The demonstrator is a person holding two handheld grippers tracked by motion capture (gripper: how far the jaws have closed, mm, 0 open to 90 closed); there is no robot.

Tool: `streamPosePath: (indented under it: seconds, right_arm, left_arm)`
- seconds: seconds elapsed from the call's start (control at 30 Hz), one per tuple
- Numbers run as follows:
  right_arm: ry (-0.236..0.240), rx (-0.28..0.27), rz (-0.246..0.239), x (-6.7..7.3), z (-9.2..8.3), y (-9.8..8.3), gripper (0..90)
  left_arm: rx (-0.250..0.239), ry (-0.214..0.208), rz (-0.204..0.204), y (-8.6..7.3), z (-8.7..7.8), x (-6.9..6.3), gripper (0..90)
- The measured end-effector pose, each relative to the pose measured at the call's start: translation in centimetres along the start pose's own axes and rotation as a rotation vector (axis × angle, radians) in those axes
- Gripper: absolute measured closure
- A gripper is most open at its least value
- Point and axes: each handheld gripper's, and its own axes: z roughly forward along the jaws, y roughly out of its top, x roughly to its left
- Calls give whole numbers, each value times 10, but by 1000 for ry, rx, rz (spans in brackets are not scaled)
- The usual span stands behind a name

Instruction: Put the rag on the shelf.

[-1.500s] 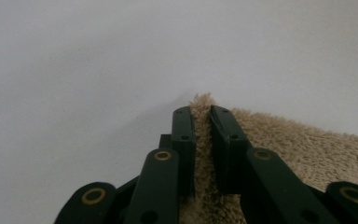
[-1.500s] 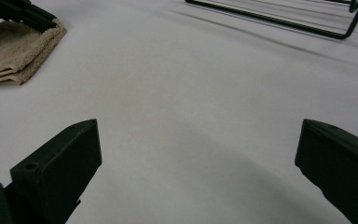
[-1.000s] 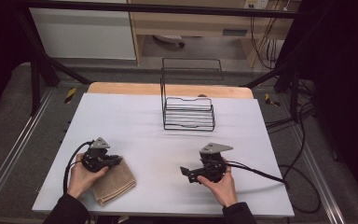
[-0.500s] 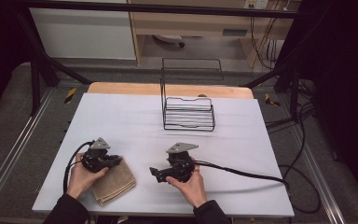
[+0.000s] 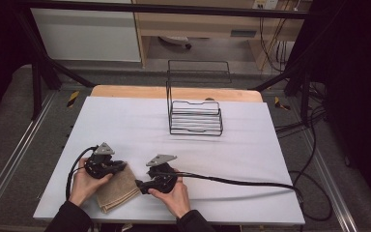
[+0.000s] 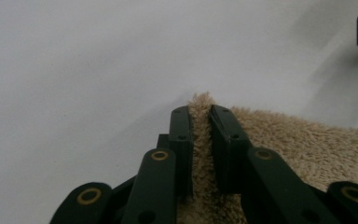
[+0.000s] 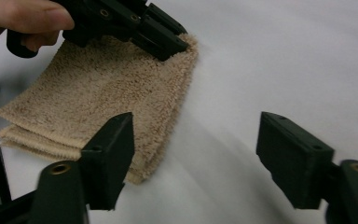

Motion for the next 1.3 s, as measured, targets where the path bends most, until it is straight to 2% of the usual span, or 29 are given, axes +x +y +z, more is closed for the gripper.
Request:
streamPosePath:
  seconds: [0.1,0.13,0.27,0.3,0.37,0.47,0.7,0.83,0.97,1.13,1.3]
  right_arm:
    - [10,6,19,2,4,-1,365]
    - [14,22,23,3,7,-2,406]
    - [23,39,14,8,12,-4,468]
    - [32,43,12,10,14,-6,524]
    - [37,44,17,11,14,-7,547]
    - [49,46,21,14,14,-10,636]
    - [66,55,51,16,15,-12,710]
    - [84,58,77,19,16,-14,800]
    - [97,65,93,18,16,-13,851]
    - [100,57,85,17,13,-11,868]
    - [104,61,62,14,2,0,871]
  left_arm:
    - [0,0,0,0,0,0,785]
    - [1,0,1,0,0,0,784]
    - [0,-1,3,0,0,0,783]
    - [0,0,3,0,0,0,782]
    - [0,1,2,0,0,0,782]
    - [0,0,1,0,0,0,780]
    - [5,7,9,1,-1,-1,780]
    - [-1,-5,-14,1,-1,0,790]
    - [-6,-16,-38,1,-2,1,814]
    - [-30,-32,-70,1,-7,4,838]
    - [-87,-55,-114,3,-15,5,842]
